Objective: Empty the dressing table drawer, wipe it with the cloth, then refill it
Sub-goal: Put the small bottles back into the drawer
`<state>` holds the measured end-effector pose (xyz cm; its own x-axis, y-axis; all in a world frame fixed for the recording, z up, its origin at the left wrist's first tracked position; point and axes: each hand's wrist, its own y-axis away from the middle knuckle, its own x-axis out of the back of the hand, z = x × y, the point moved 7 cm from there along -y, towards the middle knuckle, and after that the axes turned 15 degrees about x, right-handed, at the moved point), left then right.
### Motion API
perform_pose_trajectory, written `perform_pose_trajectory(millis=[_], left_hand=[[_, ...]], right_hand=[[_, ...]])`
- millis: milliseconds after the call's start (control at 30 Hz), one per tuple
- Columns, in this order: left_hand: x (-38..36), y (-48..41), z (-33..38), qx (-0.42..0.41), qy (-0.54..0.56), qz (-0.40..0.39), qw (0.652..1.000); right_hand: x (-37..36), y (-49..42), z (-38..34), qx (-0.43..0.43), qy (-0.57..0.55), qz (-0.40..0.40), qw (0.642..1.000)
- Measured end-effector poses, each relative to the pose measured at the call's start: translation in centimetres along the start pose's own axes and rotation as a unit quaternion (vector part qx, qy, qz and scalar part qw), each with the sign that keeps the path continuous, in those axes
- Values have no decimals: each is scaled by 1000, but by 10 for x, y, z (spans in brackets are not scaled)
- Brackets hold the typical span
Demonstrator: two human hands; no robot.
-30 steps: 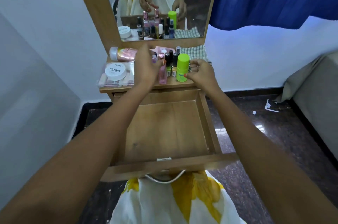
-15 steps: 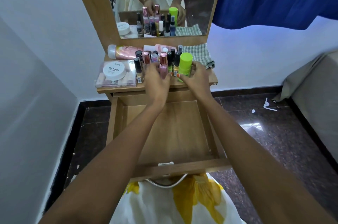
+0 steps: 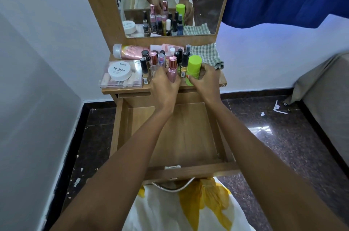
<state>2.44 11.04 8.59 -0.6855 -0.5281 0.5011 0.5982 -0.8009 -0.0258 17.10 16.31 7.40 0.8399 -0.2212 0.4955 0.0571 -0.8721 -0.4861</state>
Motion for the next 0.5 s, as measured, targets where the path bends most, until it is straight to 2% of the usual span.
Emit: perform_pose_trajectory(millis=[300, 500], left_hand=[[10, 36, -4, -14, 38, -22, 999], [2, 54, -28, 7, 10, -35, 999]], right_hand=[[19, 34, -7, 7, 2, 13, 1000], [19, 72, 2, -49, -4, -16, 999]])
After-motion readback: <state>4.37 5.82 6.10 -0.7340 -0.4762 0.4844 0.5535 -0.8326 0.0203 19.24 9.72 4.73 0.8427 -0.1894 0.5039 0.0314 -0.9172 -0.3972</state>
